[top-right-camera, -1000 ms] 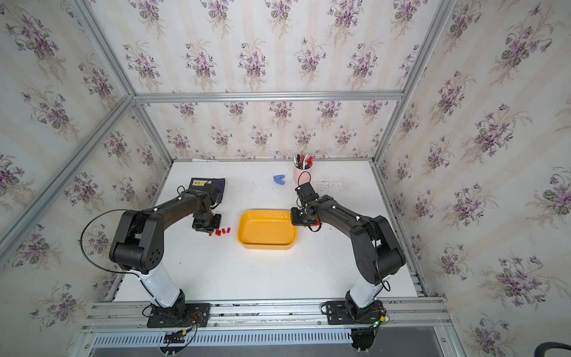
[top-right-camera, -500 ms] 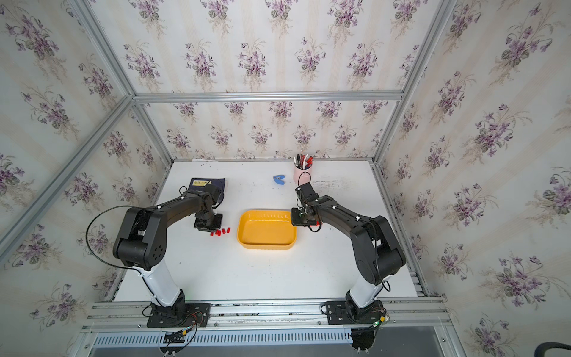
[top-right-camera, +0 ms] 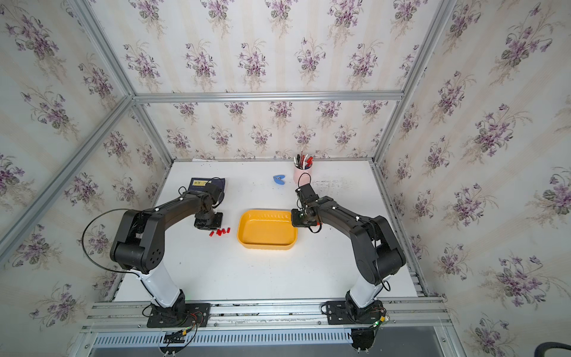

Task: Take the screw protection sleeves out of the storage box
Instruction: Place the screw protection sleeve at the center of the board.

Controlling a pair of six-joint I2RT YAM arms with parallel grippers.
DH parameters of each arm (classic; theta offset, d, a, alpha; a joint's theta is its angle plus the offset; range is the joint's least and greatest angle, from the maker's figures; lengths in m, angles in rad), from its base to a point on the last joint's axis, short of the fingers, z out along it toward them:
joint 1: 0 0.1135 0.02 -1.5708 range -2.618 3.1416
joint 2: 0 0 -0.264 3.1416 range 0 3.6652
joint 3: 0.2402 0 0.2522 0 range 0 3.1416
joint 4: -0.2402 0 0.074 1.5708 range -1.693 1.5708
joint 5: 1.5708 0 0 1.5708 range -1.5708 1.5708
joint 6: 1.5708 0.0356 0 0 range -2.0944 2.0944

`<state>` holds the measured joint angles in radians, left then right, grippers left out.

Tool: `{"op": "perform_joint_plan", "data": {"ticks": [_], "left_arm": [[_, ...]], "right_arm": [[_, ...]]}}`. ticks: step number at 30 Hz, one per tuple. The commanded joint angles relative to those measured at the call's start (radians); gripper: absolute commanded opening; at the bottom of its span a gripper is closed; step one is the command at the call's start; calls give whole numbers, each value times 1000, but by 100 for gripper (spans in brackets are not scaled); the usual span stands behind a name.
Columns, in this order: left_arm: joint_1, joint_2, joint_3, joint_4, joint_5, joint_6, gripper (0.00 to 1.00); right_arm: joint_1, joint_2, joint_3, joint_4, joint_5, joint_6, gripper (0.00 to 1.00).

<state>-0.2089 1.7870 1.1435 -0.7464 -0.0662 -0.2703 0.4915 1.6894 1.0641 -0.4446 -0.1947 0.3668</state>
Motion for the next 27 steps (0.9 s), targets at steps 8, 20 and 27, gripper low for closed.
{"op": "perform_joint_plan", "data": {"ticks": [8, 20, 27], "left_arm": [[2, -60, -59, -45, -3, -31, 32], [-3, 12, -39, -39, -21, -27, 33], [-3, 43, -12, -42, -29, -23, 26]], "right_arm": [[0, -4, -6, 7, 0, -6, 19], [1, -2, 1, 6, -2, -7, 19], [1, 1, 3, 7, -5, -8, 19]]}}
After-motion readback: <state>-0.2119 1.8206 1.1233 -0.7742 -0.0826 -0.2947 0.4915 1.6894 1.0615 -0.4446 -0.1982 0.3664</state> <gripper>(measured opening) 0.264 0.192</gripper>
